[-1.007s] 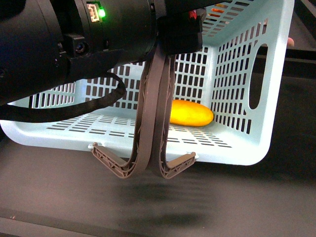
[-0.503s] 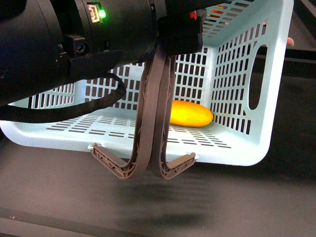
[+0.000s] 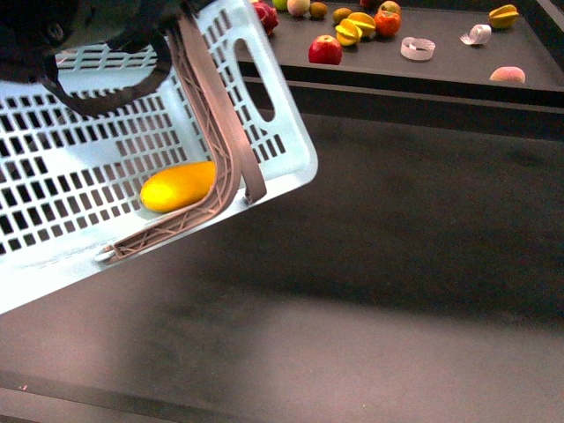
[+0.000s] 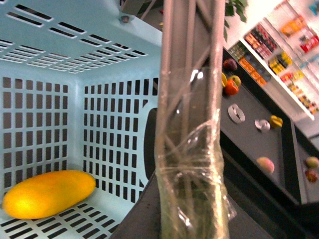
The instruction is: Pick mango with right arm and hold basket with left
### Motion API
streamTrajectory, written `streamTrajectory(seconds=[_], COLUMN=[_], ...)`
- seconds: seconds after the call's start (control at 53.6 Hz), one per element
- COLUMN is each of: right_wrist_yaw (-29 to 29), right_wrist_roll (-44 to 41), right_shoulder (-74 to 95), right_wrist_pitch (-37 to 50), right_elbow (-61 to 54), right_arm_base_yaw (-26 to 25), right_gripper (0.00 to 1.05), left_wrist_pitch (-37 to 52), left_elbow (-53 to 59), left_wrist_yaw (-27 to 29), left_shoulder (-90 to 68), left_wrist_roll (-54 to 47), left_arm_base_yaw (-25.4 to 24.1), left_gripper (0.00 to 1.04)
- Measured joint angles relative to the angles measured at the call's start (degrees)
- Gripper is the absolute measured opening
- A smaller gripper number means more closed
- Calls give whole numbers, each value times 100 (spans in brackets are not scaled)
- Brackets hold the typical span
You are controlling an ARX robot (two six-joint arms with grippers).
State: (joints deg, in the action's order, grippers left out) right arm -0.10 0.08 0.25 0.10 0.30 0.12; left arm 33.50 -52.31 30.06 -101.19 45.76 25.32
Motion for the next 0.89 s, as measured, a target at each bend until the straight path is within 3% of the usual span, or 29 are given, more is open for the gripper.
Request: streamTrajectory(seconds=[0.131, 0.224, 0.485, 0.895], right_wrist_yaw=[0, 2, 0, 0], right_wrist_roll=[0, 0, 0, 0], right_shoulder=[0, 0, 0, 0], right_wrist_pitch=[0, 0, 0, 0], right_elbow=[0, 0, 0, 0], right_arm_base_yaw=[0, 0, 0, 0], right_gripper=[97, 97, 97, 97], left_wrist_pitch=[-494, -581, -1003, -758], left_elbow=[-343, -564, -1274, -1628], left_wrist_yaw=[-55, -70, -4, -195], left_shoulder=[-385, -525, -1331, -2103], left_wrist_roll=[1744, 2382, 3418, 4277], left_arm_base_yaw=[-509, -638, -1012, -1499], left_gripper=[9, 9, 9, 9])
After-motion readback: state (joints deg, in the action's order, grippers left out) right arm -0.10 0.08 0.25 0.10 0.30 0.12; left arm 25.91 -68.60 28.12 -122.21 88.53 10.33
